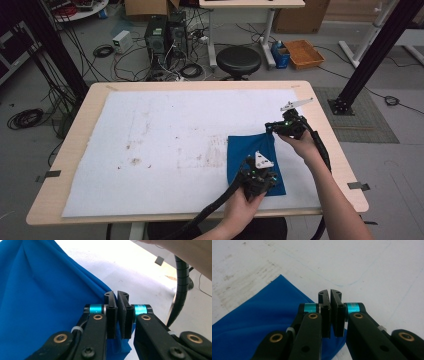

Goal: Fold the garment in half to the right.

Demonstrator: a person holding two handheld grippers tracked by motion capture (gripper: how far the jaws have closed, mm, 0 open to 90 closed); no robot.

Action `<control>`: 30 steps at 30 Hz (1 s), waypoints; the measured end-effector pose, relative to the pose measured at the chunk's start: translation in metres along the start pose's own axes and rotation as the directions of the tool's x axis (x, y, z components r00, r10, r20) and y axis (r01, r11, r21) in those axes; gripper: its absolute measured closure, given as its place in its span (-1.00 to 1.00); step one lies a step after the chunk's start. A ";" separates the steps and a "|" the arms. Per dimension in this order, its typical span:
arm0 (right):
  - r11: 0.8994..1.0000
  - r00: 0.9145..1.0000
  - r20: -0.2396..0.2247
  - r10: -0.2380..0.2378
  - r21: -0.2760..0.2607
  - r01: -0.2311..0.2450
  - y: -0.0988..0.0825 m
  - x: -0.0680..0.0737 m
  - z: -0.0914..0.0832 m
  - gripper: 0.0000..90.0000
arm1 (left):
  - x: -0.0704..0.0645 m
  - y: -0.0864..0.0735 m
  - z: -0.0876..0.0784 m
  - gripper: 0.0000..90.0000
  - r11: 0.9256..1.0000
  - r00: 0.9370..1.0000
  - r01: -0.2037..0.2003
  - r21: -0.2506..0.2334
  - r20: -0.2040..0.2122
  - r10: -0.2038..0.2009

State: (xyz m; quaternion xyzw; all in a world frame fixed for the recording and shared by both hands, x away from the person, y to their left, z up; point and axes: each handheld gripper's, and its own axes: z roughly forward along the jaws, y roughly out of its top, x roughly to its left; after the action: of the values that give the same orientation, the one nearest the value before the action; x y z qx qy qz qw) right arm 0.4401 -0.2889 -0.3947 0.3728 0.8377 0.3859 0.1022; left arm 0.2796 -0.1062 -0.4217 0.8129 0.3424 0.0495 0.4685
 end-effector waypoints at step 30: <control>0.999 0.996 0.090 0.027 -0.028 -0.025 -0.009 -0.006 -0.014 0.54 | 0.010 0.006 -0.010 0.09 0.997 0.997 -0.065 -0.037 0.032 0.066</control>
State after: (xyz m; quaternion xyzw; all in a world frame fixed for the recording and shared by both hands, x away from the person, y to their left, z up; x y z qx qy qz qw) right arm 0.4328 -0.3047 -0.3927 0.3993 0.8221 0.3810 0.1398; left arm 0.2858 -0.0949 -0.4134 0.8160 0.3068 0.0575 0.4866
